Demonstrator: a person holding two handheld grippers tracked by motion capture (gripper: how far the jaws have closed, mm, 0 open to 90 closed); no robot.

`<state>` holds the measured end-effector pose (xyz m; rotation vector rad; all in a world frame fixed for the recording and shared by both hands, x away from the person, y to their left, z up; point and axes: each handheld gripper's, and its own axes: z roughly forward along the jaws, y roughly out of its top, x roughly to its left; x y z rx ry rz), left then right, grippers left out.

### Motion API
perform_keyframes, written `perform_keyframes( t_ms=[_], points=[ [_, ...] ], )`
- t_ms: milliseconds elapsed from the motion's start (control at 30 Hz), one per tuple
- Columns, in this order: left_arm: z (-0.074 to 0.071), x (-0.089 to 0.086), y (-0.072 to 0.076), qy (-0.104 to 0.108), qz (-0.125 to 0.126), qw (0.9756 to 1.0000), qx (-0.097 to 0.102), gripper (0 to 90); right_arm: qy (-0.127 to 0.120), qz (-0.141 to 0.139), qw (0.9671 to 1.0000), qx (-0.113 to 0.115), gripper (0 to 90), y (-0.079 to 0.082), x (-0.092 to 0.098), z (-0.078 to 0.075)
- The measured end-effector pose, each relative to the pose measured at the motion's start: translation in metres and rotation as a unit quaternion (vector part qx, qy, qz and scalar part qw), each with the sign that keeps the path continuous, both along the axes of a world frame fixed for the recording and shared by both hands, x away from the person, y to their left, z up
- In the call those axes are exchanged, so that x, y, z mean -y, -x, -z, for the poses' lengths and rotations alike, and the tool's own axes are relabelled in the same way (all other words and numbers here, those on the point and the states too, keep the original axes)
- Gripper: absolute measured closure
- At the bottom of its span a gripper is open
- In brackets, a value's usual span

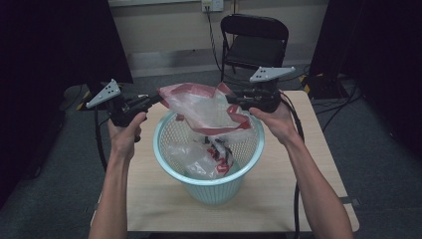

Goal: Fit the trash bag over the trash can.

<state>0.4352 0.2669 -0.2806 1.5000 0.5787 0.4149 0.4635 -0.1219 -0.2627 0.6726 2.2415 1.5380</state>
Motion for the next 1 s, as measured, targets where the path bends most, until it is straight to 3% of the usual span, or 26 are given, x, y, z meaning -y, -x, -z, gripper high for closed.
perform_keyframes(
  t_ms=[67, 167, 367, 433, 633, 733, 800, 1000],
  points=[
    [0.004, -0.003, 0.0, -0.004, 0.002, 1.0, -0.004, 90.0, -0.013, 0.008, 0.9998, 0.008, 90.0, 0.001, 0.005, 0.002],
    [0.012, -0.008, 0.002, -0.007, 0.0, 0.9999, -0.013, 90.0, -0.032, 0.043, 0.9984, 0.018, 90.0, 0.0, 0.016, 0.005],
    [0.022, -0.015, 0.01, -0.016, 0.017, 0.9995, -0.021, 90.0, -0.063, 0.12, 0.9906, 0.01, 90.0, -0.015, 0.045, 0.022],
    [0.023, -0.015, 0.012, -0.021, 0.02, 0.9994, -0.021, 87.5, -0.072, 0.117, 0.9905, -0.002, 90.0, -0.018, 0.046, 0.027],
    [0.012, -0.002, 0.025, -0.017, 0.045, 0.9988, -0.01, 47.2, -0.068, 0.106, 0.992, 0.005, 90.0, -0.017, 0.03, 0.033],
    [0.007, 0.005, 0.033, -0.019, 0.058, 0.9981, -0.001, 35.9, -0.07, 0.107, 0.9917, 0.011, 90.0, -0.018, 0.025, 0.031],
    [0.003, 0.008, 0.037, -0.016, 0.078, 0.9968, 0.004, 33.8, -0.075, 0.113, 0.9907, 0.012, 90.0, -0.019, 0.024, 0.029],
    [-0.003, 0.016, 0.044, -0.028, 0.089, 0.9955, 0.016, 34.7, -0.088, 0.137, 0.9865, 0.01, 90.0, -0.026, 0.027, 0.028]
  ],
)
